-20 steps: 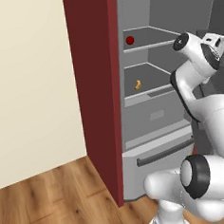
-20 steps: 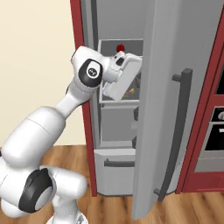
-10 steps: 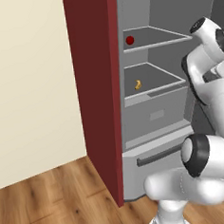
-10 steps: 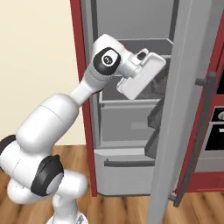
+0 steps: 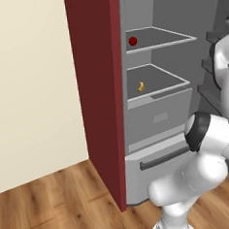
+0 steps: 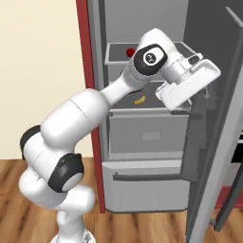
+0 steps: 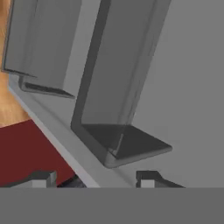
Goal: Retrieve the apple and banana from the fridge and place them into the bowl on the dining table.
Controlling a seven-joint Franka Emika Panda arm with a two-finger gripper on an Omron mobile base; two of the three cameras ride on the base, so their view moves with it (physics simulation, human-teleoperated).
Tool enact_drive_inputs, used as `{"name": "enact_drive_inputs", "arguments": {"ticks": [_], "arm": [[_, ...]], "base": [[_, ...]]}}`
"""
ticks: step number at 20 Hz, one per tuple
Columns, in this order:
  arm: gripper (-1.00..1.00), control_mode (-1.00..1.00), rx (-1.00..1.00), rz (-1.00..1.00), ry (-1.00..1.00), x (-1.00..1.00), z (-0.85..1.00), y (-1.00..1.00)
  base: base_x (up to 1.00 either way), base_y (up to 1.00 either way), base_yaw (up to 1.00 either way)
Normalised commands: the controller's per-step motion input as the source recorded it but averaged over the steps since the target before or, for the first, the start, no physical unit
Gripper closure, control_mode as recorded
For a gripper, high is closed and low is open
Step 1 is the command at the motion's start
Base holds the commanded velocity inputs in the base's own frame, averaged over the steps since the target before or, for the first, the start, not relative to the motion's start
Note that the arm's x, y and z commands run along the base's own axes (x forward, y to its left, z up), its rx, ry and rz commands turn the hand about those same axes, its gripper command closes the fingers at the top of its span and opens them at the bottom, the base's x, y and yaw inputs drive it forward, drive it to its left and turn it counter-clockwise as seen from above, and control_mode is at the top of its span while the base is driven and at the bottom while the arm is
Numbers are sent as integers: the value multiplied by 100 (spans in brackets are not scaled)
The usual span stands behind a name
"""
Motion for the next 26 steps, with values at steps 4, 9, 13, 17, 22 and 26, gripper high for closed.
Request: {"name": "enact_drive_inputs", "arguments": {"ticks": [4,9,13,17,22,26], "arm": [[-100,-100,6,3,-17,-55,-12,-100],[-100,-100,5,8,-30,-25,-32,-50],[-100,-100,-34,7,-29,-65,56,99],[-100,-100,-44,8,-26,-67,26,100],[-100,-100,-19,21,-7,10,-84,100],[-100,-100,0,19,-9,46,-99,97]], "base": [[0,0,0],[0,0,0],[0,0,0],[0,0,0],[0,0,0],[0,0,0]]}}
